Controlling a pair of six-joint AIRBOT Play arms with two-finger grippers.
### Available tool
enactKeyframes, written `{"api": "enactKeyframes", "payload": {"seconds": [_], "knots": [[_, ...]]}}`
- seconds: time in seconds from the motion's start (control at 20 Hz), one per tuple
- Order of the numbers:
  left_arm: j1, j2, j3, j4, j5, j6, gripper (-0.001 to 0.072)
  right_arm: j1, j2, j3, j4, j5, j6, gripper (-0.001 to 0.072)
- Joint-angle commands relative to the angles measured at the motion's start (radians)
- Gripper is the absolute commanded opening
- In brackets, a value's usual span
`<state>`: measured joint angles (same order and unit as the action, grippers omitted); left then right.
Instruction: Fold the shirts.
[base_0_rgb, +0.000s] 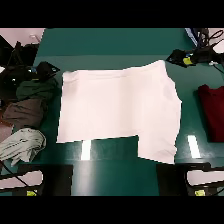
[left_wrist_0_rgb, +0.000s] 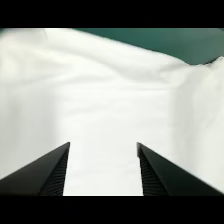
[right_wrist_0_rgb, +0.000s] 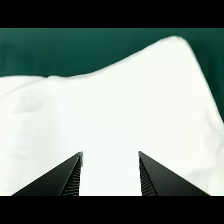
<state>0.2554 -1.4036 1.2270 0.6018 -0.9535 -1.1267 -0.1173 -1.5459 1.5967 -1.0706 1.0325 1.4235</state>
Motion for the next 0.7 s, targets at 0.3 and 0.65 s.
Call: {"api": "enactKeyframes", "payload": {"seconds": [0.3,0.65], "knots": [[0.073,0.252,-0.253,0.422,-0.365,-0.082,0.0369,-0.109,0.224,-0.164,0.004,0.403,-0.083,0.0409],[0.073,0.409,-0.672,0.431,-0.349,-0.104,0.0369,-0.109,0.453,-0.517,0.006,0.327,-0.084,0.0407]]}}
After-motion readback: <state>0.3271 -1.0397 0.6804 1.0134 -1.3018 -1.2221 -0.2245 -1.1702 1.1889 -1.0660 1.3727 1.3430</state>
